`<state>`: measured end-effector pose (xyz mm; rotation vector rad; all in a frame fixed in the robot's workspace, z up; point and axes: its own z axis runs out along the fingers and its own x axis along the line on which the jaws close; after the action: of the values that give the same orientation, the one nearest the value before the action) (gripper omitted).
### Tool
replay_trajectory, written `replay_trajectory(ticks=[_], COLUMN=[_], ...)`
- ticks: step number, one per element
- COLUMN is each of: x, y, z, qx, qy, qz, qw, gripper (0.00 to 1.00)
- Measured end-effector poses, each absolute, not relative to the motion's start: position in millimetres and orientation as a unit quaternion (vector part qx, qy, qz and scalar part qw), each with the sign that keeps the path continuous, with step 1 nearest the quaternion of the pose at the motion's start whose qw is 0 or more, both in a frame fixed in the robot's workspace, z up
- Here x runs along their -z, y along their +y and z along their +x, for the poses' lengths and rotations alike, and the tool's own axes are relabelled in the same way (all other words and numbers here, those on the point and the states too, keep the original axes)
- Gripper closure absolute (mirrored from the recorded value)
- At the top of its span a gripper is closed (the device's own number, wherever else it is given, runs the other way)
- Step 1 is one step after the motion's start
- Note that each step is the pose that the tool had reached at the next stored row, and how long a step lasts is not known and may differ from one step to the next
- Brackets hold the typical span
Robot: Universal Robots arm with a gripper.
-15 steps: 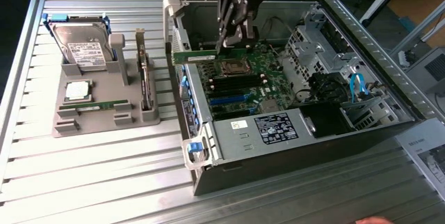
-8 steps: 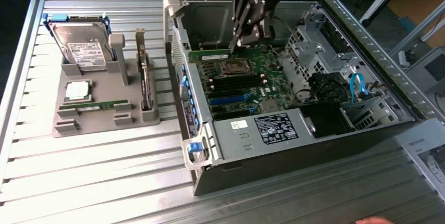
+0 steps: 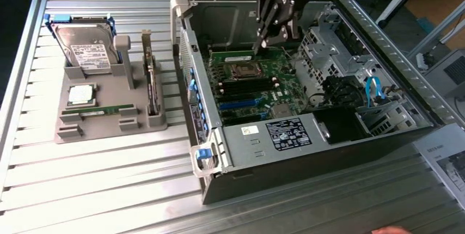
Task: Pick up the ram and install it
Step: 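Pick up the ram and move it above insertion slot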
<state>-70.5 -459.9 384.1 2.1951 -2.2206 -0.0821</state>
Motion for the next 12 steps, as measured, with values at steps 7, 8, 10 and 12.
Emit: replay_trajectory(ticks=[7,8,10,12], x=[-384.1,-384.1,-384.1,-384.0], y=[-460.0,-460.0,-460.0,-460.0], z=[-48.2,-45.2,-39.1,-33.5], qx=[0.026,0.026,0.026,0.026], qy=[-0.711,-0.711,-0.710,-0.710], qz=[0.703,0.703,0.703,0.703], qw=[0.009,0.009,0.009,0.009], gripper=[0.88,0.88,0.88,0.88])
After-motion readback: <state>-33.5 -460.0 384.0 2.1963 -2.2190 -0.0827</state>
